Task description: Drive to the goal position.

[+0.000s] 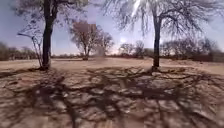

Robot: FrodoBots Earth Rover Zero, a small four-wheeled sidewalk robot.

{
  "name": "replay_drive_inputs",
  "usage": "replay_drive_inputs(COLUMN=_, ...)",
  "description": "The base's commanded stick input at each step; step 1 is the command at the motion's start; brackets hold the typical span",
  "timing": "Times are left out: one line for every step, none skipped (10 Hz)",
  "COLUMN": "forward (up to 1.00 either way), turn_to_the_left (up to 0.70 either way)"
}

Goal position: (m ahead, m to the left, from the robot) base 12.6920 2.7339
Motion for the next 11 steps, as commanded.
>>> replay_drive_inputs(forward=1.0, turn_to_the_left=0.0)
replay_drive_inputs(forward=1.0, turn_to_the_left=0.0)
replay_drive_inputs(forward=1.0, turn_to_the_left=0.0)
replay_drive_inputs(forward=1.0, turn_to_the_left=0.0)
replay_drive_inputs(forward=1.0, turn_to_the_left=0.0)
replay_drive_inputs(forward=1.0, turn_to_the_left=0.0)
replay_drive_inputs(forward=1.0, turn_to_the_left=0.0)
replay_drive_inputs(forward=1.0, turn_to_the_left=0.0)
replay_drive_inputs(forward=1.0, turn_to_the_left=0.0)
replay_drive_inputs(forward=1.0, turn_to_the_left=0.0)
replay_drive_inputs(forward=1.0, turn_to_the_left=0.0)
